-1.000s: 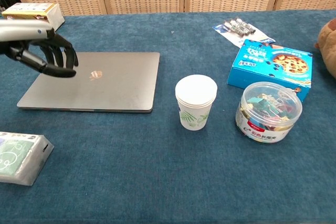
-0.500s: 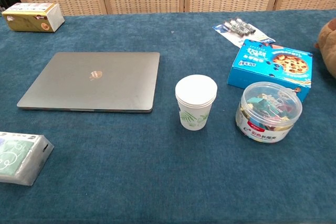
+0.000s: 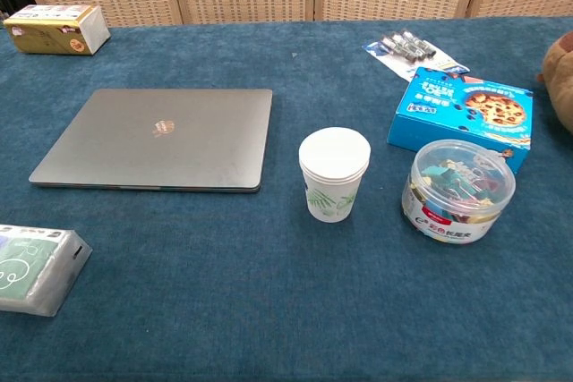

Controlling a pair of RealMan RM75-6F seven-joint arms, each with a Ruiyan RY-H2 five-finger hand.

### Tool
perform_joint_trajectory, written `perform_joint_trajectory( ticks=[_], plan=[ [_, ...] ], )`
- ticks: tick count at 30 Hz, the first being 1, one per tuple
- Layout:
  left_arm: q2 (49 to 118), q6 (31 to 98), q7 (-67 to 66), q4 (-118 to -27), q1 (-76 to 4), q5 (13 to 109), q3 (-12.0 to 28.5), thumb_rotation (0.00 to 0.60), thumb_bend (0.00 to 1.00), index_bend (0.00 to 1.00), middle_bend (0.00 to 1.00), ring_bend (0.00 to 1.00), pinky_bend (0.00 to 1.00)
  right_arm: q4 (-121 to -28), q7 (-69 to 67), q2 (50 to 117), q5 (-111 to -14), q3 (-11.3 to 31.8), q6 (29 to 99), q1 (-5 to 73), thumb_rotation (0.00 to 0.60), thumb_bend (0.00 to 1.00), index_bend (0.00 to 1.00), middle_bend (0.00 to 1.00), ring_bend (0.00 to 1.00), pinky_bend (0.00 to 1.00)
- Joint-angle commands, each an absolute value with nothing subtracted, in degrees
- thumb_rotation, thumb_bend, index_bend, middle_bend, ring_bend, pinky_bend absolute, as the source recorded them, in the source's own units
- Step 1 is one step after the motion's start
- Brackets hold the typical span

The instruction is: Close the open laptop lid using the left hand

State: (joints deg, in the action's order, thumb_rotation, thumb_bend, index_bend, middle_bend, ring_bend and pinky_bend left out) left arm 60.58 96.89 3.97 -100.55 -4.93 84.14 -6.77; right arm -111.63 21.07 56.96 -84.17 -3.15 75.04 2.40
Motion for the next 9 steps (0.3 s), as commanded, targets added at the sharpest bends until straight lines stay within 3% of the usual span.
perform_joint_trajectory(
  ticks=[1,9],
  plan=[
    [62.80,100.03,4.24,-97.63,-2.04,85.44,-7.06,0.336,0.15,0.33,0.16,0.14,0.19,-111.59,21.22,57.16,-83.81,-2.94,75.19,2.51,0.600,0.35,0.26,0.00,0.00,0.00],
    [64.37,100.95,6.41,-93.67,0.67,85.90,-6.35,0.343,0.15,0.34,0.16,0.14,0.19,-111.28,22.26,57.95,-82.92,-2.76,75.14,2.85,0.600,0.35,0.26,0.00,0.00,0.00]
  ],
)
